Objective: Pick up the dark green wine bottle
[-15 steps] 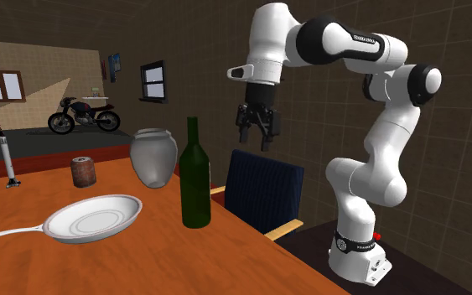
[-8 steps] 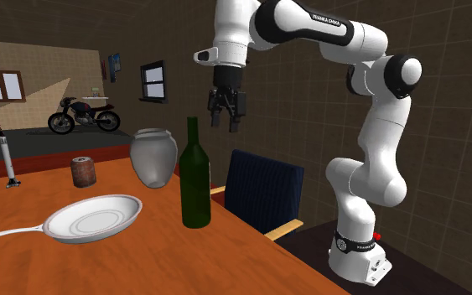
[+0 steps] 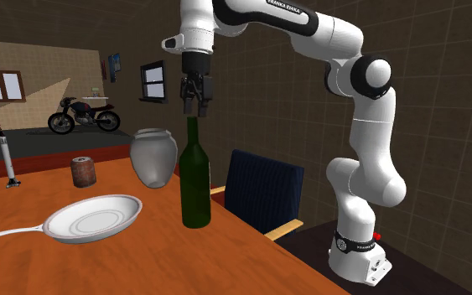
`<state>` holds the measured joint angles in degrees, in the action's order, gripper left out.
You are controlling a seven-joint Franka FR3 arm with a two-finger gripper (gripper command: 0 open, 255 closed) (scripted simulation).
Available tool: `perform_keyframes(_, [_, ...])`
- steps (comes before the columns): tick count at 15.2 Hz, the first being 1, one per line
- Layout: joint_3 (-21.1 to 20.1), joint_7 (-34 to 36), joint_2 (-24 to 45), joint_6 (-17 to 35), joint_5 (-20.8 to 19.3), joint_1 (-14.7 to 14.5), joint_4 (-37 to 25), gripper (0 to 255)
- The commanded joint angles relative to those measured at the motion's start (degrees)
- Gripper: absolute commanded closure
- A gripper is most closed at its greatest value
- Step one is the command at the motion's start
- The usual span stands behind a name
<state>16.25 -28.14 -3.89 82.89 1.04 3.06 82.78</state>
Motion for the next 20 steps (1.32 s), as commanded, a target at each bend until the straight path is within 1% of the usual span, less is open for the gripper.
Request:
perform_keyframes(1, [0.23,-0.49,0.41,0.77,0.14,0.18,0.45,0])
perform_keyframes(6, [-0.02,-0.22,-1.50,5.16,-0.41,0.05,6.67,0])
perform_keyframes(8, [-0.04,-0.19,-1.69,5.66,-0.47,0.04,7.35,0])
perform_keyframes(9, [-0.06,-0.16,-1.75,5.59,-0.49,0.03,7.34,255])
perform_keyframes(18, [-0.04,-0.19,-1.69,5.66,-0.46,0.04,7.34,255])
perform_keyframes(20, [0.04,-0.29,-1.00,3.94,-0.27,0.07,4.97,255])
